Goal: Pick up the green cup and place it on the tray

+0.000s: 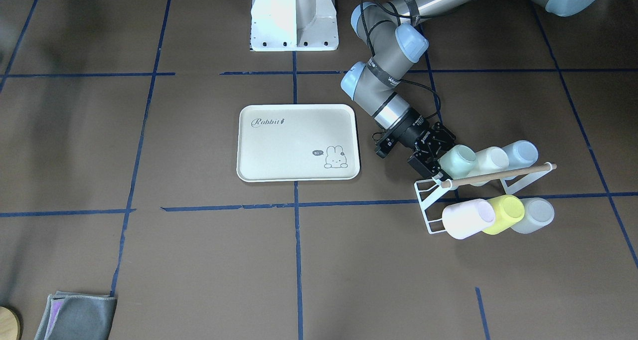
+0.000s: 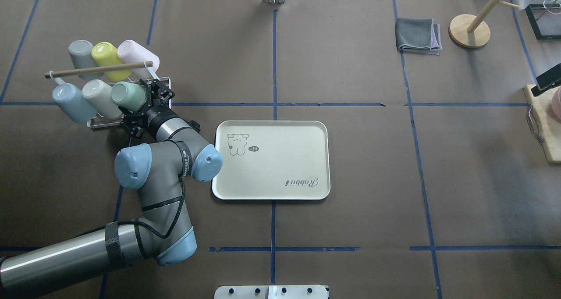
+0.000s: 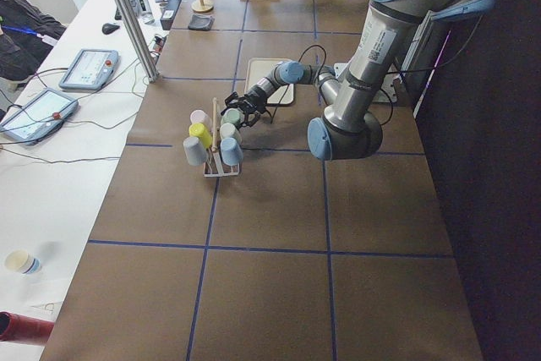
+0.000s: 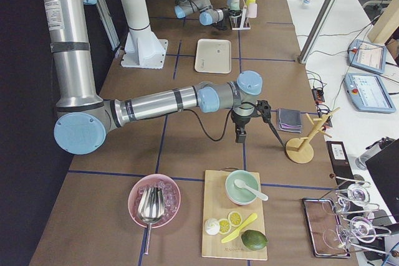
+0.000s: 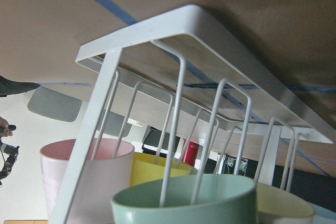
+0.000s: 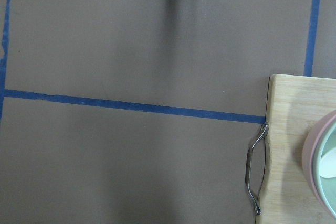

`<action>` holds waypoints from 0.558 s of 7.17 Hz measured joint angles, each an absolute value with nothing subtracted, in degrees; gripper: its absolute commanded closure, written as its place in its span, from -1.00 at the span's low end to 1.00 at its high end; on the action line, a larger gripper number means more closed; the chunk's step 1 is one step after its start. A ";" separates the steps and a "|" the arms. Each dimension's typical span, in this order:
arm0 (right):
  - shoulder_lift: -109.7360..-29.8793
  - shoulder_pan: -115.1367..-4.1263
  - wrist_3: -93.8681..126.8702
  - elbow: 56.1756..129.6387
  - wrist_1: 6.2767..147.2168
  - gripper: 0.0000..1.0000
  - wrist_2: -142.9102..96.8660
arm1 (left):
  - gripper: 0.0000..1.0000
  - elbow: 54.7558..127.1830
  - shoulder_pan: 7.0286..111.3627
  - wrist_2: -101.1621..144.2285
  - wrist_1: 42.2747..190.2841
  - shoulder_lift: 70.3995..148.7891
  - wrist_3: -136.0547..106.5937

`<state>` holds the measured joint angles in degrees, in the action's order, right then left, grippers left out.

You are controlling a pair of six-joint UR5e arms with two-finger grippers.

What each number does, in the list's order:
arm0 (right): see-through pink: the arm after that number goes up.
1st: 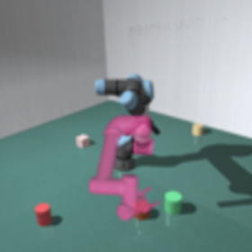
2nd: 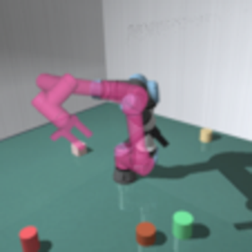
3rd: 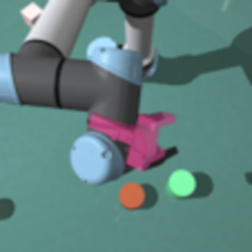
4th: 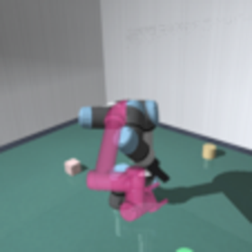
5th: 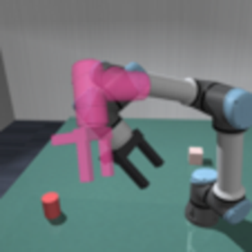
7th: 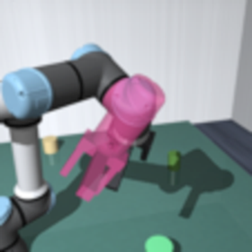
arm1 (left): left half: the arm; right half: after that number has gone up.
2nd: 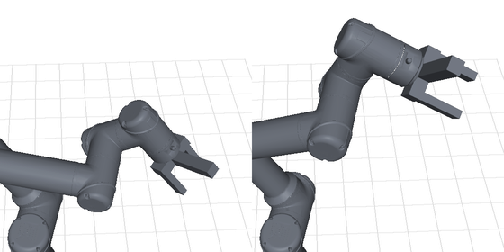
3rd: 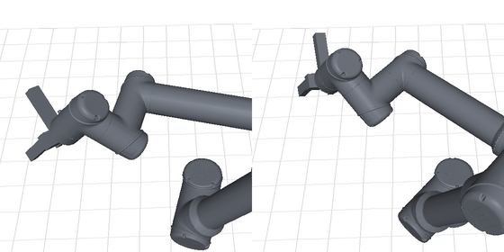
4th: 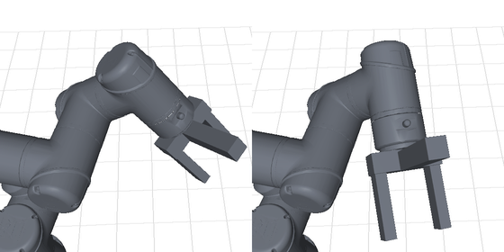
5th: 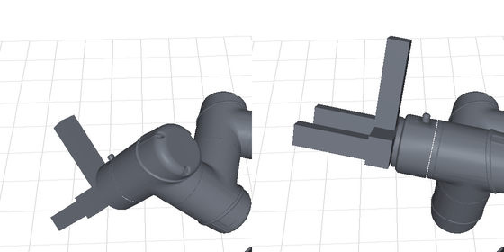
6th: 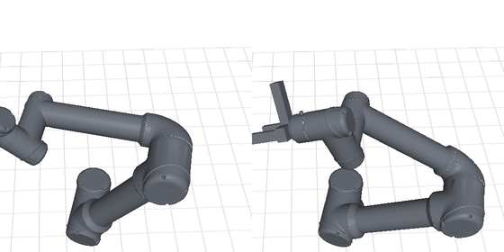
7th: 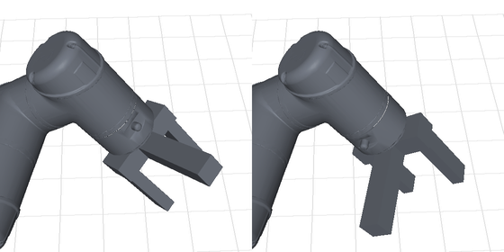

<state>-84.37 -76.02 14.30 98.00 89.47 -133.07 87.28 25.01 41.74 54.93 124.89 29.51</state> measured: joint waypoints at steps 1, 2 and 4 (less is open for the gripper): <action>-84.37 -76.03 14.31 98.00 89.47 -1.00 -133.08 | -0.31 87.28 25.21 41.40 54.93 124.89 29.48; -84.38 -76.02 14.32 98.00 89.47 -1.00 -133.12 | -0.16 87.32 25.35 40.78 54.93 124.89 29.43; -84.38 -76.02 14.32 98.00 89.47 -1.00 -133.10 | -0.03 87.53 25.65 40.25 54.85 124.83 29.38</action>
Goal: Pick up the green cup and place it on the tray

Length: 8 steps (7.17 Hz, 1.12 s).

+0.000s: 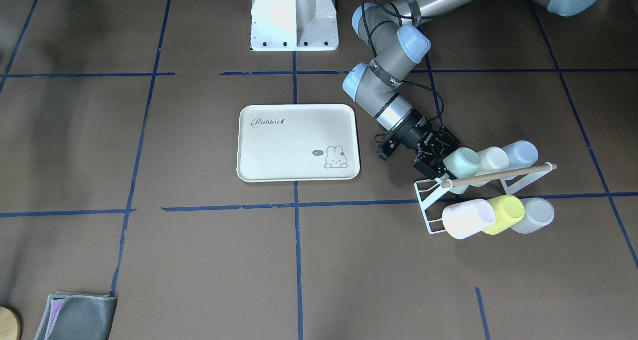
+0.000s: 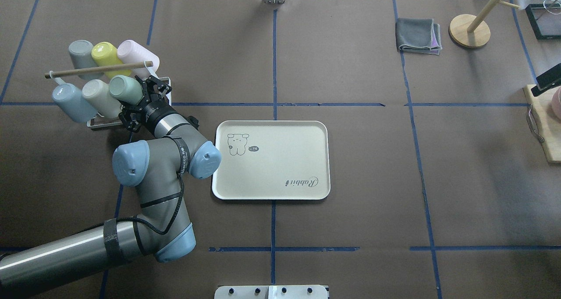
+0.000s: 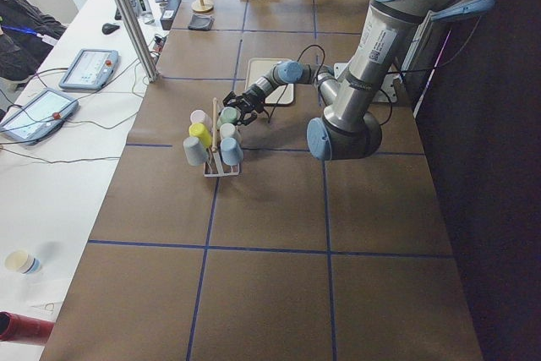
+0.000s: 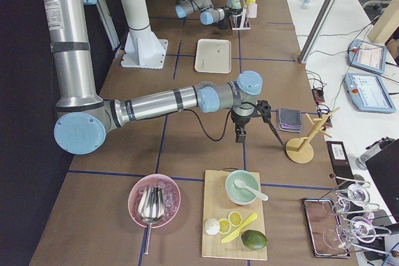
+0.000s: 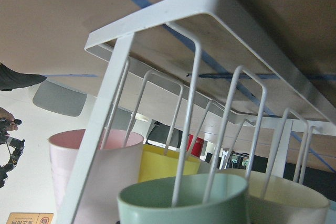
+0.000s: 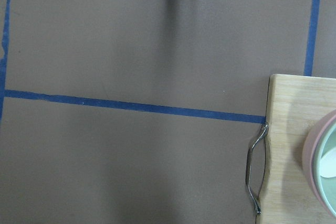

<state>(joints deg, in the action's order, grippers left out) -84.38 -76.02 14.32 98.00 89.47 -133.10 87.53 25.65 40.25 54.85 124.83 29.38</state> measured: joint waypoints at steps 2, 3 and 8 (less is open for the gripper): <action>-84.37 -76.02 14.33 98.00 89.47 -1.00 -133.11 | -0.03 87.79 25.73 40.09 54.63 124.70 29.59; -84.39 -76.03 14.32 98.00 89.47 -1.00 -133.10 | -0.03 87.94 25.74 40.01 54.18 124.64 29.75; -84.58 -76.03 14.33 97.98 89.47 -1.00 -133.08 | -0.03 88.52 25.49 39.76 45.48 127.45 29.97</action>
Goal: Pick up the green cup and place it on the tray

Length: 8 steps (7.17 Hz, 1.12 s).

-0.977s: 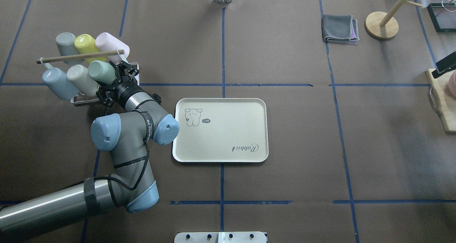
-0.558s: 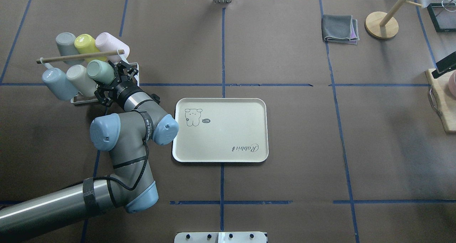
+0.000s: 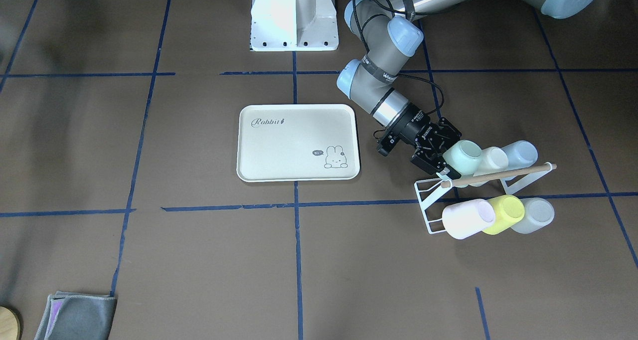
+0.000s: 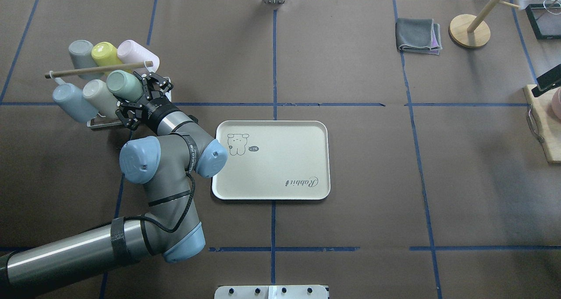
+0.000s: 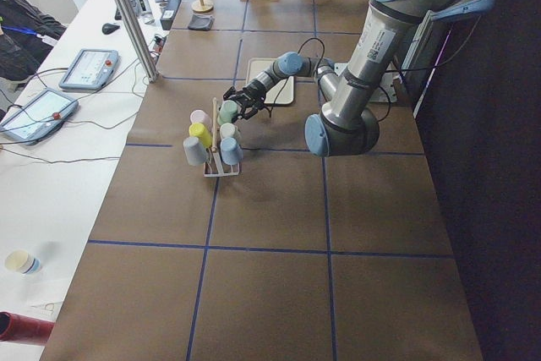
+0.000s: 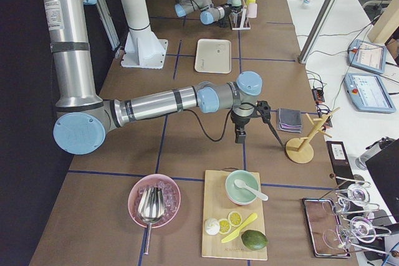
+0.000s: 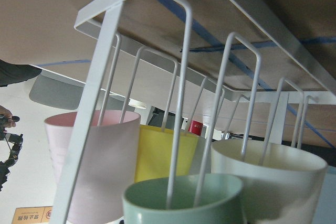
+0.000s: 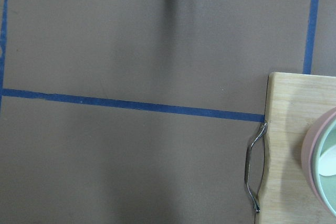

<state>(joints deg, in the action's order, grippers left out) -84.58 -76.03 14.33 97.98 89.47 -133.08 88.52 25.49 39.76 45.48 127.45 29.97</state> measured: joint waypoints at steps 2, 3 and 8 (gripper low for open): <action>-84.62 -76.02 14.33 97.76 89.47 -1.00 -133.12 | -0.03 88.72 25.49 39.73 44.32 127.85 29.97; -84.63 -76.03 14.32 97.64 89.47 -1.00 -133.14 | -0.03 89.22 25.50 39.73 43.91 127.78 29.97; -84.56 -76.03 14.33 97.50 89.47 -1.00 -133.16 | -0.04 97.44 25.72 39.73 37.14 126.86 29.97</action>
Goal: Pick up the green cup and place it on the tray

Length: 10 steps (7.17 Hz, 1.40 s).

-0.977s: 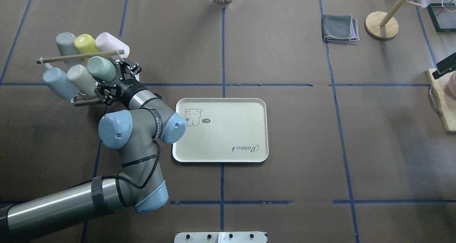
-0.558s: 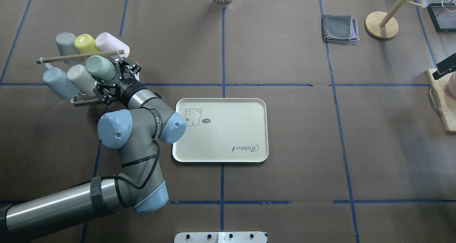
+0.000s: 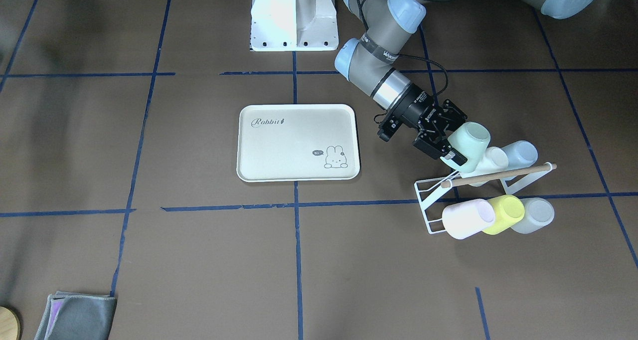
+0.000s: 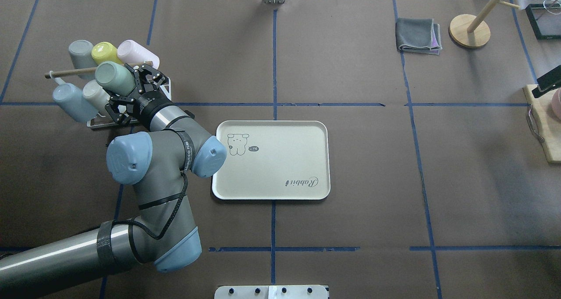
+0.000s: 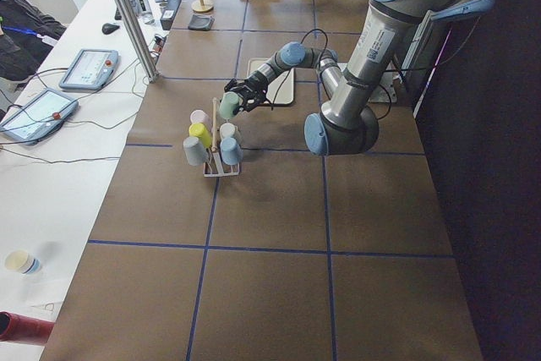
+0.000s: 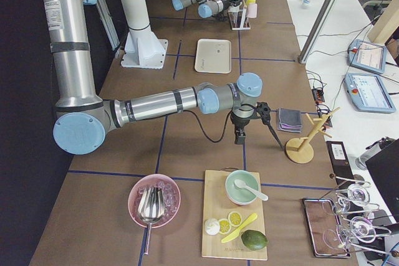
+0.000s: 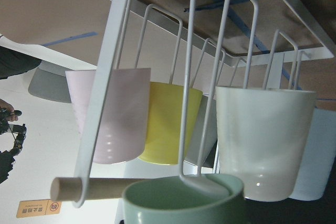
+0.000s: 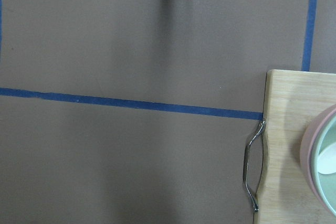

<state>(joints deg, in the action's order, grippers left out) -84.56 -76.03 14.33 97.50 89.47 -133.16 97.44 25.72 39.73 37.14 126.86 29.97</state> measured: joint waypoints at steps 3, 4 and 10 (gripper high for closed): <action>-84.52 -76.02 14.33 97.48 89.47 -1.00 -133.15 | -0.05 107.17 26.46 39.94 34.67 125.82 29.11; -84.49 -76.03 14.33 97.52 89.47 -1.00 -133.15 | -0.05 112.02 26.62 40.21 34.72 125.77 26.78; -84.07 -76.02 14.31 97.70 89.39 -1.00 -133.16 | 0.09 119.14 24.70 59.97 57.79 125.25 -3.56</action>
